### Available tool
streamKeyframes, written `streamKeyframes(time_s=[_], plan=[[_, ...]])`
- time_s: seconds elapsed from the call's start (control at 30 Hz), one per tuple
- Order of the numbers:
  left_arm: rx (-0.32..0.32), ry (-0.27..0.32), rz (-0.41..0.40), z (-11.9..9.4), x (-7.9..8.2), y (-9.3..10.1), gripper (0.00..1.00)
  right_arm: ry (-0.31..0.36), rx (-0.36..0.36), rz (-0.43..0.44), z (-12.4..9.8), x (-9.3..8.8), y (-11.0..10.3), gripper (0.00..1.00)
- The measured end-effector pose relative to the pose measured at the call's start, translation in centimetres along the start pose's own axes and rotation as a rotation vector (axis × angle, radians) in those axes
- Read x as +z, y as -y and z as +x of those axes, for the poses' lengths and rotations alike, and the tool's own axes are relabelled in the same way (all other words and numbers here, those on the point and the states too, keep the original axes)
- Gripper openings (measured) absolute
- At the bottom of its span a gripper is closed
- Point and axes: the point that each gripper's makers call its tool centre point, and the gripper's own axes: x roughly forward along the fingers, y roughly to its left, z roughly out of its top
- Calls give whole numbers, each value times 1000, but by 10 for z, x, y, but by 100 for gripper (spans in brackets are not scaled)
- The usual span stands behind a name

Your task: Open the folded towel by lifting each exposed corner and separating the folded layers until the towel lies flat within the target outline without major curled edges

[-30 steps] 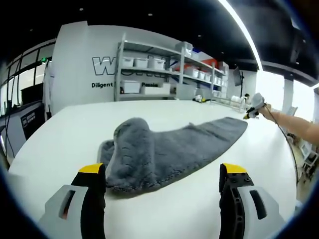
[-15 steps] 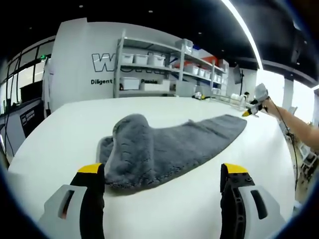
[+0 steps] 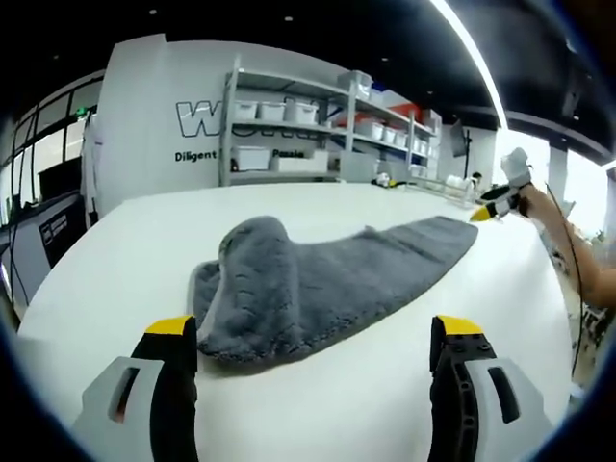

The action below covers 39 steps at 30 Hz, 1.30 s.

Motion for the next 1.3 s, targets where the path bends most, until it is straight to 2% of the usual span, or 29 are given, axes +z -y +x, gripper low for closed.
streamKeyframes(time_s=[0.07, 0.27, 0.3, 0.4, 0.53, 0.7, 0.8, 0.87, 0.97, 1.07, 1.2, 1.3], plan=[[1, 5, 5, -1, 2, 0, 99, 46, 69, -37, -4, 4, -35, 99], [2, 11, 0, -2, 3, -3, 99, 54, 244, -89, -7, 4, -115, 99], [5, 13, -3, -3, 3, -4, 99, 56, 246, -94, -7, 4, -118, 99], [14, 16, -3, -4, 4, -5, 99, 53, 289, -136, -8, 2, -149, 99], [9, 17, -1, -4, 3, -3, 99, 74, 360, -134, -7, 1, -179, 99], [-6, 28, 12, -4, 7, 4, 99, 113, 436, -124, -14, -2, -200, 99], [-11, 33, 18, -6, 9, 10, 99, 112, 462, -128, -17, -8, -206, 99], [-23, 73, 15, -9, 17, 16, 98, 121, 465, -132, -16, -10, -208, 99], [-51, 88, 18, -11, 22, 22, 98, 107, 489, -150, -17, -15, -211, 99], [-37, 109, 29, -12, 25, 20, 98, 123, 502, -157, -21, -13, -215, 99], [-23, 95, 47, -11, 21, 14, 98, 155, 512, -180, -27, -8, -218, 99], [-22, 71, 56, -11, 16, 10, 98, 156, 533, -197, -30, -8, -223, 99]])
